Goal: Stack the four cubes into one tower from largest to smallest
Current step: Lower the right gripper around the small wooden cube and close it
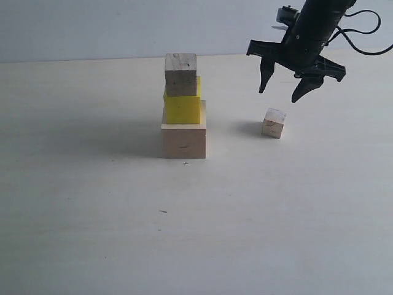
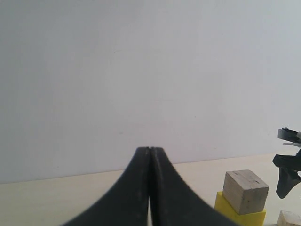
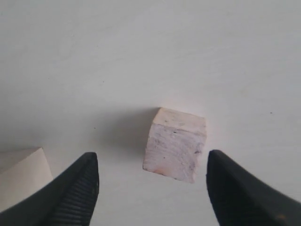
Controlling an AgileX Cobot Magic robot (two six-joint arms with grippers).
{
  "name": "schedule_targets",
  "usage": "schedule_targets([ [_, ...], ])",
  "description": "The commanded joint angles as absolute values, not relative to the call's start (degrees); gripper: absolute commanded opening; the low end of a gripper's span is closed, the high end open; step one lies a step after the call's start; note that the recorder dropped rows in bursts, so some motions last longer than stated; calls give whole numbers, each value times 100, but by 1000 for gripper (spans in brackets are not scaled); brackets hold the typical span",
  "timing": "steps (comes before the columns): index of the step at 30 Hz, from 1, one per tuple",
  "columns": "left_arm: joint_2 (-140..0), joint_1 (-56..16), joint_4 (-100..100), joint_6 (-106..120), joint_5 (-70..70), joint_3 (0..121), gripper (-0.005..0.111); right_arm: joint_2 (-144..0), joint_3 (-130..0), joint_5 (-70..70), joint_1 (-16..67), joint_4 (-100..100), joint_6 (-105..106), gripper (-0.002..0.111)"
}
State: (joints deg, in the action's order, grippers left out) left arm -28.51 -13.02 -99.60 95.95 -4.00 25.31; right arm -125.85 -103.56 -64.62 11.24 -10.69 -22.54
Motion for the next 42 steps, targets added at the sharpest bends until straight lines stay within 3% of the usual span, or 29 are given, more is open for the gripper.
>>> schedule_targets([
  [1,-2844,-1330,-9995,9570,-444,2527,0,-12575,-10328,-6429,1216,-872,-2452,63],
  [6,-2844,-1330,-9995,9570,-444,2527,0,-12575,-10328,-6367,1517,-101,-2962,63],
  [42,-2844,-1330,-9995,9570,-463,2527,0,-13081,-10328,-6352,1530,-135,-3005,63],
])
